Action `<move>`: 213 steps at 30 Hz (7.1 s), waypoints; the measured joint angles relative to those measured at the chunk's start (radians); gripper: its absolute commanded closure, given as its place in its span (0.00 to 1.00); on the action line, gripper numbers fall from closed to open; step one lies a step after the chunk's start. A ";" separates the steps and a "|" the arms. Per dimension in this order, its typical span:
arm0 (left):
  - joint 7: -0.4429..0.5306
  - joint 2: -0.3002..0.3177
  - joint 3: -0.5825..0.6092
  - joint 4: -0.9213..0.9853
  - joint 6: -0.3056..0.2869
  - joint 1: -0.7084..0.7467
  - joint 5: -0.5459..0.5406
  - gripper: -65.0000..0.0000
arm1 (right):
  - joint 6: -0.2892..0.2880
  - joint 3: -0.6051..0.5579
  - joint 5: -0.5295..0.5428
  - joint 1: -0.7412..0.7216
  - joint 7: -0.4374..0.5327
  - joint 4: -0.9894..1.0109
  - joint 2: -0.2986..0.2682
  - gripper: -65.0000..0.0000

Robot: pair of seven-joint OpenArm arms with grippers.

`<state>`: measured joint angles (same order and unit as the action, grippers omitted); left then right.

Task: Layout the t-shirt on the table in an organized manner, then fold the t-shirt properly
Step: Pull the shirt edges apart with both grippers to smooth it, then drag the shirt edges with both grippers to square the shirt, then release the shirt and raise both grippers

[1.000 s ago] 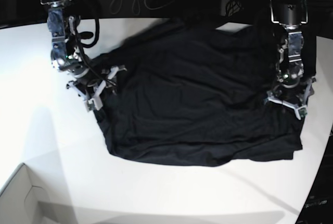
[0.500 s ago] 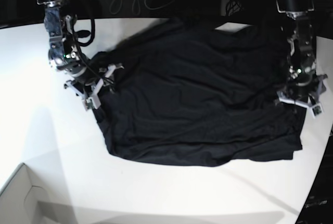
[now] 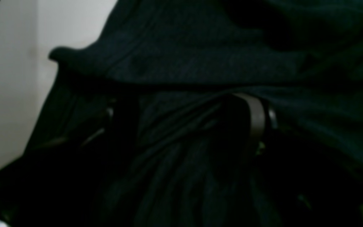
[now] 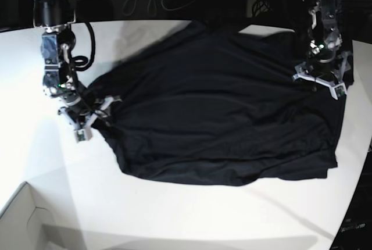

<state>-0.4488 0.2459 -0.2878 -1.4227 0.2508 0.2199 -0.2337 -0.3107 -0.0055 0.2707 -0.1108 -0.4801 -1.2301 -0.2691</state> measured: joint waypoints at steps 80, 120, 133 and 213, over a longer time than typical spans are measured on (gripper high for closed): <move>-0.099 -0.027 0.003 -0.260 0.004 0.040 0.001 0.35 | 0.308 -0.338 -0.019 -0.618 0.653 0.826 0.054 0.49; -0.085 -0.019 0.125 -0.067 0.003 -0.129 0.001 0.35 | 0.183 0.077 -0.003 0.035 0.095 0.068 -0.074 0.49; -0.101 -0.025 0.126 -0.096 0.004 -0.188 0.000 0.35 | 0.195 -0.060 -0.013 -0.280 0.104 0.393 -0.124 0.49; 0.076 -0.031 0.259 -0.194 0.004 -0.049 0.000 0.35 | 0.196 0.179 -0.014 0.570 -0.233 -0.767 0.059 0.49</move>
<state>-0.3729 0.2146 -0.0288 -1.6165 0.2546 0.1711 -0.2340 -0.1146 0.1734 0.2562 0.4595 -0.7128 -1.9968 -0.2104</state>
